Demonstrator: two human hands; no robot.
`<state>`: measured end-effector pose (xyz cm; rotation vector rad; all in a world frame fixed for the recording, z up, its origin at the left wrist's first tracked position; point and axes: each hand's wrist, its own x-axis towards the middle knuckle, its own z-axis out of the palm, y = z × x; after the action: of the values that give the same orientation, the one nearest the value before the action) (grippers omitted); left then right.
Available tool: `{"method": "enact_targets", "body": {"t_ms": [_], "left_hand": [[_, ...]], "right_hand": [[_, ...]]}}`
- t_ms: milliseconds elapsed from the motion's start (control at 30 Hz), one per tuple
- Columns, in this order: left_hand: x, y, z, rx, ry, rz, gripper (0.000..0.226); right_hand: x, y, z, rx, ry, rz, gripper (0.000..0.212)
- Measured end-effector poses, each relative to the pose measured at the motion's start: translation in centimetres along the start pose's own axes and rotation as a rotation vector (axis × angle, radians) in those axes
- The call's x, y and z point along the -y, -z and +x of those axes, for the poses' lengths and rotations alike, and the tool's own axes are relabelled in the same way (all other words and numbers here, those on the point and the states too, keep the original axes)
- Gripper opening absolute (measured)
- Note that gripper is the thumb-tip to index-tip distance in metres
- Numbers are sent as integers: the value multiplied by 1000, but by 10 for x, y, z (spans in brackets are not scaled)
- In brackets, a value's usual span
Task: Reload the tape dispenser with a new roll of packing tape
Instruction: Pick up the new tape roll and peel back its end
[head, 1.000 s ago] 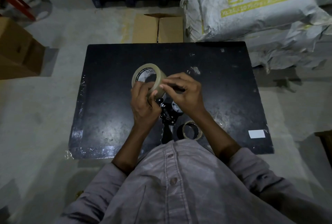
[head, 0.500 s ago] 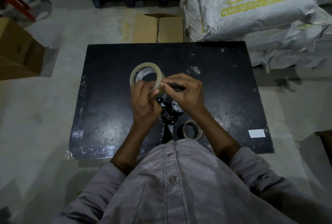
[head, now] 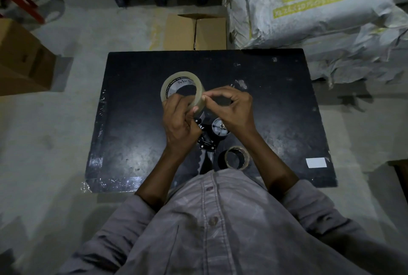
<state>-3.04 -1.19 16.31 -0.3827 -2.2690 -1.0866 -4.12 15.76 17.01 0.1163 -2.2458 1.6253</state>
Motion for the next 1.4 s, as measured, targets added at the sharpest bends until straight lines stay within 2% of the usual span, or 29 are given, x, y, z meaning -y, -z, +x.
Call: {"method": "enact_targets", "body": {"t_ms": [233, 400, 500, 767, 1100, 1400], "left_hand": [[-3, 3, 1, 19, 20, -25, 12], [-2, 1, 4, -4, 81, -3, 18], [-2, 2, 3, -1, 44, 29, 16], [-2, 7, 5, 27, -19, 53, 21], [-9, 8, 4, 22, -42, 43, 16], [-11, 8, 0, 33, 25, 22, 17]], "right_hand": [[7, 5, 3, -16, -30, -15, 7], [11, 2, -4, 55, 11, 86, 27], [10, -2, -6, 26, 37, 72, 29], [10, 4, 1, -12, 288, -139, 16], [17, 5, 0, -20, 275, -206, 8], [23, 2, 3, -16, 149, -177, 15]]}}
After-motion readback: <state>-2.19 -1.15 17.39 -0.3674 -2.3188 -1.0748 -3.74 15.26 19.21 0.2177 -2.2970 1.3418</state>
